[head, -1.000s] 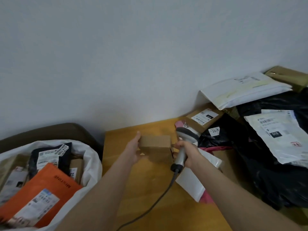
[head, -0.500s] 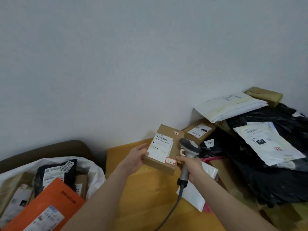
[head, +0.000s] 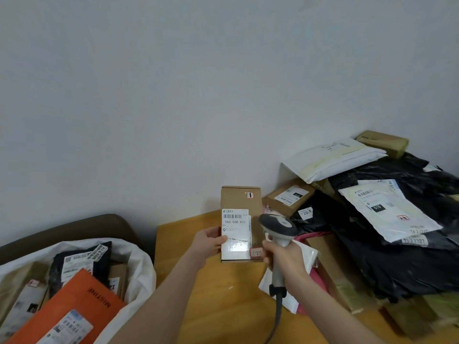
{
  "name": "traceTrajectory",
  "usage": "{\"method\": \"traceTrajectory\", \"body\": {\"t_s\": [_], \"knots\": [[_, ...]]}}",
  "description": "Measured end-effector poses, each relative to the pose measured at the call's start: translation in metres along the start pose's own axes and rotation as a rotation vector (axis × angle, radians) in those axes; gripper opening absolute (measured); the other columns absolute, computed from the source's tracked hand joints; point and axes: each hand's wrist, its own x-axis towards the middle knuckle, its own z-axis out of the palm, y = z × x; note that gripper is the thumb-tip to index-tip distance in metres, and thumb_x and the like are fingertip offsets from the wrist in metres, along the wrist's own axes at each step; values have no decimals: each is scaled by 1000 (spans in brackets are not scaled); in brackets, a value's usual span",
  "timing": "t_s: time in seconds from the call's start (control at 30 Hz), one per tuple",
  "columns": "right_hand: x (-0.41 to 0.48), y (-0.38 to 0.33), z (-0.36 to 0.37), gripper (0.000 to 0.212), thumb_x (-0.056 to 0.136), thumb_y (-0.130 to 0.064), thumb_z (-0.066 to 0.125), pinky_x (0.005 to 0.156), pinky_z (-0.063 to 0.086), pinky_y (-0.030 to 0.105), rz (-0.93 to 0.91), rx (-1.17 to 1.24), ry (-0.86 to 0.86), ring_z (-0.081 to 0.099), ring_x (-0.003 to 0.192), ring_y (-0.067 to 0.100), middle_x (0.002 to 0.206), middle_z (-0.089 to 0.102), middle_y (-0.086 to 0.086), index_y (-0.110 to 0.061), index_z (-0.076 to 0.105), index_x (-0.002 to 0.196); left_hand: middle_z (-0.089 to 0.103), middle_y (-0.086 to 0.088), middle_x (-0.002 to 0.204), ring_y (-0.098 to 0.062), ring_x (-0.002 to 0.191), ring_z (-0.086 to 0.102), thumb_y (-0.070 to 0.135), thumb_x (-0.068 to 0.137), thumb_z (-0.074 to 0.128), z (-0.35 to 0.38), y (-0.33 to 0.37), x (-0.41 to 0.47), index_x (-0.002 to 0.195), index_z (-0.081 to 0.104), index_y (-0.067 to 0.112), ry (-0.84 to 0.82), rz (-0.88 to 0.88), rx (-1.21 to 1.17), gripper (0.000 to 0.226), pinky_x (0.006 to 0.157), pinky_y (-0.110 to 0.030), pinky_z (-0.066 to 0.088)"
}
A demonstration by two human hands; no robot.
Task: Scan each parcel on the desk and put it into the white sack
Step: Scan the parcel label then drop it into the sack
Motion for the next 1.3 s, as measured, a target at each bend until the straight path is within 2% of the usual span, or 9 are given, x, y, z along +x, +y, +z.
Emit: {"method": "traceTrajectory", "body": {"t_s": [0.07, 0.13, 0.23, 0.33, 0.5, 0.8, 0.93, 1.07, 1.3], "knots": [[-15, 3, 2, 10, 85, -5, 67, 48, 44, 26, -13, -33, -34, 51, 42, 14, 52, 62, 7, -1, 66, 76, 66, 0, 106, -20, 100, 63, 1, 85, 68, 6, -5, 0, 133, 50, 5, 38, 16, 8, 51, 78, -30, 52], [-27, 6, 6, 8, 84, -6, 67, 47, 42, 26, -33, -65, -55, 49, 41, 14, 50, 60, 6, 0, 65, 78, 65, -1, 107, -21, 100, 63, 1, 85, 68, 12, -10, 0, 131, 52, 5, 68, 30, 9, 49, 74, -28, 52], [-41, 7, 10, 9, 83, -9, 66, 46, 41, 25, -55, -114, -78, 50, 41, 14, 52, 63, 7, 0, 65, 82, 65, -2, 110, -23, 101, 62, 1, 85, 67, 16, -17, 1, 131, 52, 4, 97, 31, -5, 49, 77, -30, 52], [-49, 6, 11, 6, 83, -8, 66, 46, 41, 24, -56, -144, -91, 51, 39, 13, 51, 62, 5, -2, 64, 79, 63, -5, 118, -25, 106, 61, 0, 85, 67, 19, -20, 1, 132, 51, 4, 121, 24, 3, 50, 86, -36, 52], [-55, 5, 10, 18, 83, -7, 64, 47, 41, 24, -47, -192, -101, 49, 39, 13, 49, 60, 4, -5, 61, 65, 62, -8, 121, -23, 102, 59, -1, 85, 67, 20, -24, 0, 134, 50, 5, 144, 13, 11, 52, 82, -33, 50], [-61, 5, 12, 23, 83, -6, 63, 46, 40, 24, -24, -198, -105, 48, 41, 15, 47, 57, 3, -6, 59, 60, 59, -10, 127, -28, 113, 57, -1, 84, 67, 19, -27, -1, 135, 48, 5, 178, -6, 11, 54, 96, -41, 49], [-63, 6, 14, 25, 83, -6, 62, 46, 40, 25, -18, -197, -100, 48, 41, 15, 48, 56, 4, -5, 57, 58, 58, -11, 129, -22, 103, 57, -2, 85, 65, 19, -25, -3, 135, 48, 4, 188, -4, 0, 53, 88, -34, 49], [-65, 5, 17, 22, 83, -6, 62, 45, 41, 24, -22, -201, -102, 48, 40, 14, 49, 56, 4, -4, 58, 62, 56, -11, 131, -27, 117, 54, -1, 86, 65, 18, -23, -6, 136, 46, 4, 211, -2, 24, 54, 91, -34, 47], [-65, 4, 20, 25, 83, -5, 62, 47, 41, 25, -6, -192, -103, 48, 41, 15, 48, 55, 4, -5, 57, 58, 57, -10, 131, -29, 121, 53, 1, 86, 66, 16, -23, -5, 135, 48, 6, 225, -1, 36, 53, 95, -38, 47]]}}
